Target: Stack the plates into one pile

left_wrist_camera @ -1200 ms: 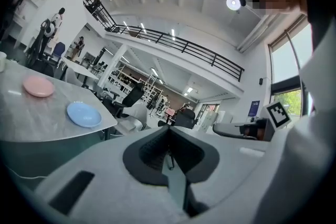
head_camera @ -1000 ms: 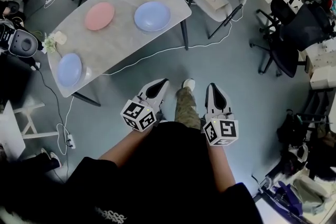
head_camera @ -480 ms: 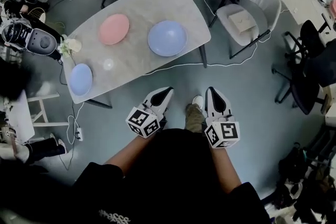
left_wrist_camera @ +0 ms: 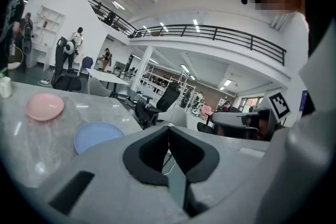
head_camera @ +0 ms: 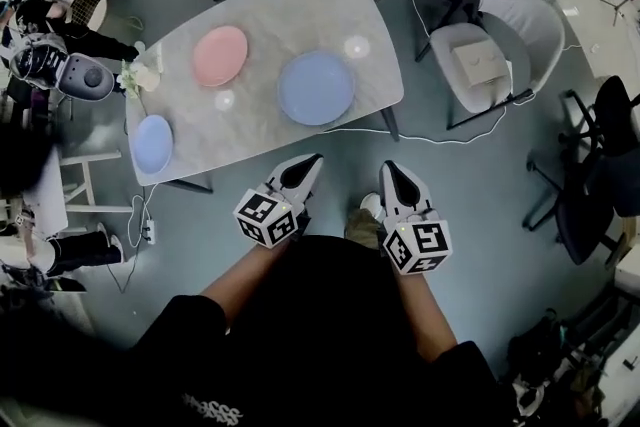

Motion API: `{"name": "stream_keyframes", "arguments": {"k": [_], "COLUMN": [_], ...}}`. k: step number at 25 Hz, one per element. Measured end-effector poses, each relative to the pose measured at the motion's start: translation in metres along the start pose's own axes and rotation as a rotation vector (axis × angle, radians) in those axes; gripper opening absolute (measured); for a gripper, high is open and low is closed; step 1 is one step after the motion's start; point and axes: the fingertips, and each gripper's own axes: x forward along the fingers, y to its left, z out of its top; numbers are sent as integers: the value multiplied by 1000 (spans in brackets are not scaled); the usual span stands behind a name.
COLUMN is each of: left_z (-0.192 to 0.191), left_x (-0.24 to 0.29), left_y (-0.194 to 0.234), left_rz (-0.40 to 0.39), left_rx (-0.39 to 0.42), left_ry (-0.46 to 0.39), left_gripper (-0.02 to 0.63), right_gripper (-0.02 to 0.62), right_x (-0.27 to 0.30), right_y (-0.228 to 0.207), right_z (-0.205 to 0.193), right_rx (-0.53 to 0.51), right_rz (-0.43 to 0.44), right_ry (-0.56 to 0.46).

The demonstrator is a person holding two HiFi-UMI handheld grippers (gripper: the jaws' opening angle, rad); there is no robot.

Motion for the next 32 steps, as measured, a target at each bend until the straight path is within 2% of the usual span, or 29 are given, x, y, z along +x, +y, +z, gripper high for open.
{"name": "stream_keyframes", "arguments": {"k": [4, 8, 14, 19, 24, 32], "left_z": [-2, -2, -11, -16, -16, -24], "left_x": [9, 12, 18, 29, 44, 42], "left_y": [12, 23, 50, 89, 130, 205], "left_rz": [65, 109, 155, 198, 248, 312], "left_rx": [-12, -13, -52, -115, -169, -224], "left_ry": [25, 39, 54, 46, 43, 57], "left_gripper": [17, 17, 17, 17, 17, 18], "right_gripper": [12, 12, 12, 12, 12, 14], "right_x": [16, 26, 54, 89, 121, 193], "right_y": [-14, -28, -34, -35, -56, -67], "right_z": [3, 5, -5, -5, -13, -39], "right_rx": [-14, -11, -22, -85, -76, -68], "right_rz": [39, 31, 29, 21, -44, -59], "right_ry": [27, 12, 58, 85, 134, 260]}}
